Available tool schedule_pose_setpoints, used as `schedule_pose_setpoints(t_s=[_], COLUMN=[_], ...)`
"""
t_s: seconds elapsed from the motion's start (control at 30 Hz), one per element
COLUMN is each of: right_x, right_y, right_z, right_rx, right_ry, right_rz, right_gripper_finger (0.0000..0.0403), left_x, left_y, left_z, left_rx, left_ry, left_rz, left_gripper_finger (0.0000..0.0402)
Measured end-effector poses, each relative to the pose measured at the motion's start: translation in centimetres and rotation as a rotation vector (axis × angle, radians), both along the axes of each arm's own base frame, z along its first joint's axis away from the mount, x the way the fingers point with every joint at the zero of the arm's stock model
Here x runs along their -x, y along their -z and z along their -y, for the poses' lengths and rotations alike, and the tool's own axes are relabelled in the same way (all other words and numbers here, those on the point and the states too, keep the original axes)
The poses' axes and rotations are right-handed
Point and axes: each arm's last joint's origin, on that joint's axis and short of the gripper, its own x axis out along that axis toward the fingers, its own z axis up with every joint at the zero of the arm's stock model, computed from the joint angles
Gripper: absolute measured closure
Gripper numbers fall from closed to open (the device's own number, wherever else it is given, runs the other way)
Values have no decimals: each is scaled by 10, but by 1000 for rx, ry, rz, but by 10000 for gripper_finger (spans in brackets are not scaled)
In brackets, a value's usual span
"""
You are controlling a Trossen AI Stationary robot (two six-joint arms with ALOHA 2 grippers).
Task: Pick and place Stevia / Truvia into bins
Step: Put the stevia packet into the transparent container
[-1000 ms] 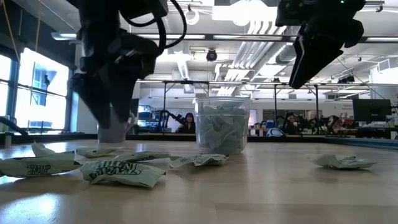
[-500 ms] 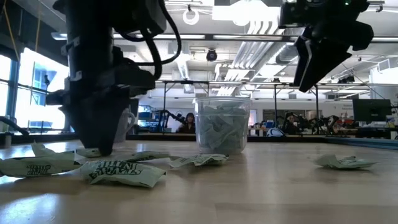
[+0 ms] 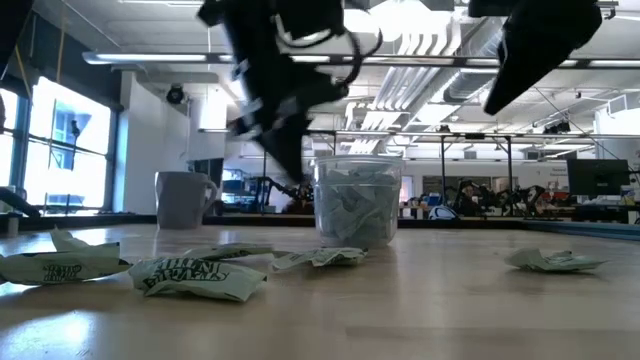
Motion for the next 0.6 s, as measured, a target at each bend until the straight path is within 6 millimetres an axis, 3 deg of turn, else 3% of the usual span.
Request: schedule_pose_setpoints(t_s=[0.13,0.27,0.33,0.47,0.6], right_x=[20,35,38,39,38], right_y=[-8,-13,-14,-14,-13], right_z=[3,3,1,-3,-5], right_rx=[-21,-42,-50,-60,-61], right_ry=[109,169,179,177,172], right_rz=[19,21,27,38,44], right_gripper_finger=[110,110,110,110,110], left_x=[-23,-36,-41,-50,-53], left_y=[-44,-66,-61,-30,-7], left_z=[-14,-16,-16,-15,-11], left_rx=[-10,32,38,146,184], left_ry=[102,205,216,261,254], left_rz=[174,300,290,204,112], left_gripper_finger=[377,380,380,378,326])
